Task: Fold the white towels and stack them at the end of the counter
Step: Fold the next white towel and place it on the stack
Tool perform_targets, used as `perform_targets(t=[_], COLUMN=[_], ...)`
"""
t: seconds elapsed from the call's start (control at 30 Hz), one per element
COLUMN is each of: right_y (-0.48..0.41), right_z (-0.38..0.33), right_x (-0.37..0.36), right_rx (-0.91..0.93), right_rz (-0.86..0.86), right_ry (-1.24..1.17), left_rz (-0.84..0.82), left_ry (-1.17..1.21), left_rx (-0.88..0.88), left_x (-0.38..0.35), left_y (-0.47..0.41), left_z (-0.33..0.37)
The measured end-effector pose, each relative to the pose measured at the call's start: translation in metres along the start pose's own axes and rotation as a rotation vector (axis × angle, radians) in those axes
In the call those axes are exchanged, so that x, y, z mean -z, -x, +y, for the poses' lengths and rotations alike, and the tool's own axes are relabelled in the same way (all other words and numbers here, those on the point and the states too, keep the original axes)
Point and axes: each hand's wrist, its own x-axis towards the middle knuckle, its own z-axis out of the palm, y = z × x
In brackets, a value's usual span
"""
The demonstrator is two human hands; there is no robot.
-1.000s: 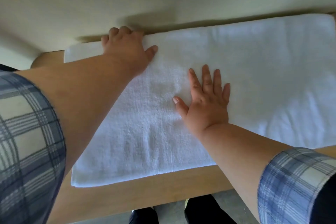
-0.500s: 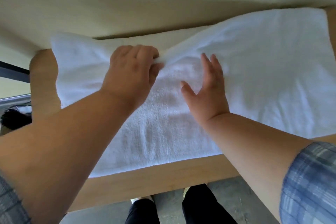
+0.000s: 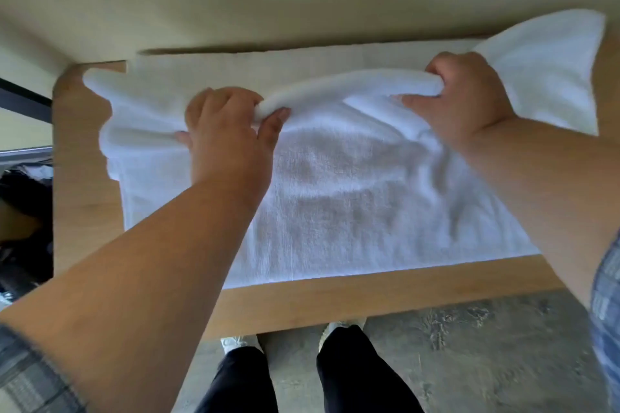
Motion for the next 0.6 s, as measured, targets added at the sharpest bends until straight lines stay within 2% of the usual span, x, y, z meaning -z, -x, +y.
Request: perform_targets(t=[0.17,0.33,0.5,0.6], right_y=[0.049,0.121,0.141,0.13], right_z=[-0.053,-0.12,-0.17,-0.199], right_x=[0.074,0.163,0.234,0.268], right_rx=[0.053,0.003,0.24,0.342], right_rz=[0.115,-0.055,-0.184,-0.199], right_ry=[-0.074,-0.235,-0.256,-0.223], left_rz=[-0.051,-0.201,-0.133,-0.064], left_ry=[0.163,0.141,0.199,0.193], left_rx=[-0.039,-0.179,-0.293,-0.339], left_x=[0.065,0.148,0.22,0.262], left_y=[0.025,0.084,0.108,0.117], left_z=[0.042,0.113,0.169,0.195])
